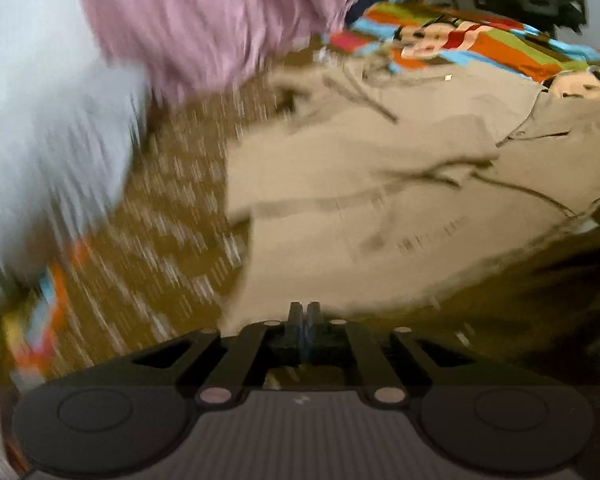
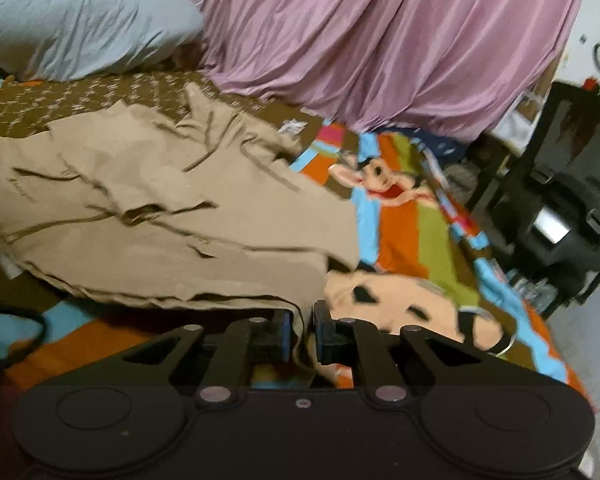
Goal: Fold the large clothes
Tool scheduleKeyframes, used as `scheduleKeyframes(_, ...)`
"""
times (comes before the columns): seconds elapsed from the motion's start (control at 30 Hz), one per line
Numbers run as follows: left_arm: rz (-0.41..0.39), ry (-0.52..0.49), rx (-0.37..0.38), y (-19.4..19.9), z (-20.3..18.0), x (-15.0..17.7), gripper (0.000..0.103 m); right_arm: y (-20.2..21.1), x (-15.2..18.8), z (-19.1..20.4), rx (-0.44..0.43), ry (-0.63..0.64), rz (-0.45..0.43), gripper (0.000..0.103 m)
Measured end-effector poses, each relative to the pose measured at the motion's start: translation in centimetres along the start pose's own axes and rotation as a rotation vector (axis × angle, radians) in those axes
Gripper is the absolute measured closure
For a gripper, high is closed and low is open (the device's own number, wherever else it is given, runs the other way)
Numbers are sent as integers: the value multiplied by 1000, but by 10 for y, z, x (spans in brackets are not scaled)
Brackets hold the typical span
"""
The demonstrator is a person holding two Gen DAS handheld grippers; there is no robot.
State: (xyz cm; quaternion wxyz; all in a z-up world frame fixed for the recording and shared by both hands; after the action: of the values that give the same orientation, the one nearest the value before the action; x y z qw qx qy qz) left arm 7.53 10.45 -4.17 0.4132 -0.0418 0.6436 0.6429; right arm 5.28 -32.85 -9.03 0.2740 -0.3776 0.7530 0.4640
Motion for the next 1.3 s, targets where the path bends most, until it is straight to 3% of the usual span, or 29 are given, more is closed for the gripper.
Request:
scheduleKeyframes(0.07, 28, 107, 53, 2, 6, 7, 98, 3, 4, -2, -6, -3, 22, 79)
scheduleKeyframes(0.13, 17, 194, 80, 9, 13, 8, 87, 7, 7, -9, -31, -34, 37, 75)
scheduleKeyframes(0.2, -7, 246, 80, 17, 20, 7, 54, 11, 6, -20, -43, -83, 53, 63)
scheduleKeyframes(0.27, -38, 273, 62, 27, 28, 5, 39, 19, 4, -30, -33, -102, 48, 58)
scheduleKeyframes(0.37, -58, 291, 29, 35, 41, -7, 31, 32, -1, -43, 19, -87, 33, 49)
scheduleKeyframes(0.47, -86, 305, -4, 33, 52, -29, 15, 36, -8, -59, 57, -96, 11, 38)
scheduleKeyframes(0.63, -126, 226, -38, 15, 52, -77, 8, 21, -31, -77, 27, -196, -44, 23)
scheduleKeyframes(0.73, -119, 177, -17, -3, 54, -114, 7, -1, -57, -74, -56, -236, -64, 19)
scheduleKeyframes(0.83, -136, 129, -11, -19, 67, -159, 3, -27, -92, -74, -133, -214, -70, 11)
scheduleKeyframes(1.0, -194, 122, -35, -70, 77, -224, 0, -82, -153, -72, -178, -126, -82, 3)
scheduleKeyframes(1.1, -191, 185, -27, -119, 77, -253, 0, -129, -175, -64, -202, -145, -62, 3)
scheduleKeyframes(1.17, -198, 217, 19, -152, 81, -274, 0, -169, -186, -53, -216, -174, -39, 3)
scheduleKeyframes(1.3, -228, 265, 89, -212, 106, -314, 0, -253, -208, -32, -258, -222, 14, 14)
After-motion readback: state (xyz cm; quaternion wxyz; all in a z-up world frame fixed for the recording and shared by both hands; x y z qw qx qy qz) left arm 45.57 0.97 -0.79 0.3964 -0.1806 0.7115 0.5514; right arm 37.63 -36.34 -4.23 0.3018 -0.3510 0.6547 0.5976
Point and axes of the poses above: each gripper's, at about its wrist camera, not at the fingertips, and y roughly against the way its jaws point, z to its left, x to its underside, the point moved 5 cm from there along -y, roughly the way its jaws point, and after that the axes turned 9 degrees about x, right-handed, at the moved point
